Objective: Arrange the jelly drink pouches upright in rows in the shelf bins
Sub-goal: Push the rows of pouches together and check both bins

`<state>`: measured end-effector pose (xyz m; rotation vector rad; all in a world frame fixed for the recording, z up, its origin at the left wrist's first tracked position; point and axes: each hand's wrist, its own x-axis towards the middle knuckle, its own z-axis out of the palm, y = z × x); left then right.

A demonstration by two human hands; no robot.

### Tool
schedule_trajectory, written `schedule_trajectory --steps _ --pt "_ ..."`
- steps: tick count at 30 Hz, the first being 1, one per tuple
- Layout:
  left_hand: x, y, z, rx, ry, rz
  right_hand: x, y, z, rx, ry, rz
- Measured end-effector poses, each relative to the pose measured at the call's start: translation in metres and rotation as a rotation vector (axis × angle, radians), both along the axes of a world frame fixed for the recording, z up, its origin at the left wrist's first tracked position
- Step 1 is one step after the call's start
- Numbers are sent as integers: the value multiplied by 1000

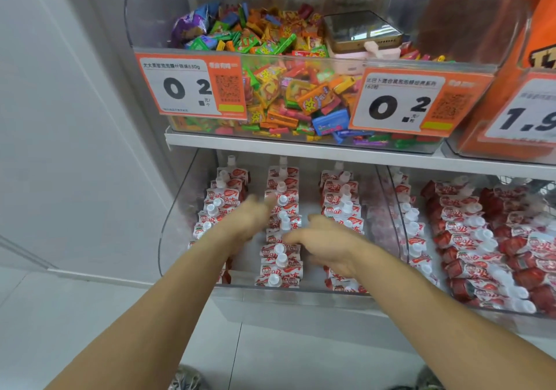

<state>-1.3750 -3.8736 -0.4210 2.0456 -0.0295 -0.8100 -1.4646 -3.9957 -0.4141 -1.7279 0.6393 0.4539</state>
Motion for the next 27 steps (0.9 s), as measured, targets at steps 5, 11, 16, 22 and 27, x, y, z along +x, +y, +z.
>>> schedule_trajectory --steps 5,11,16,22,27 --pt "33 -22 -10 -273 -5 103 46 -3 -12 -59 -164 -234" --pt "41 -16 -28 -353 56 84 59 2 -32 135 -172 -264" --pt "43 -23 -23 -402 44 176 72 -3 -33 88 -218 -322" --pt "39 -32 -27 -427 86 183 95 -12 -36 59 -284 -342" --pt "38 -31 -27 -471 130 175 97 -8 -47 100 -276 -349"
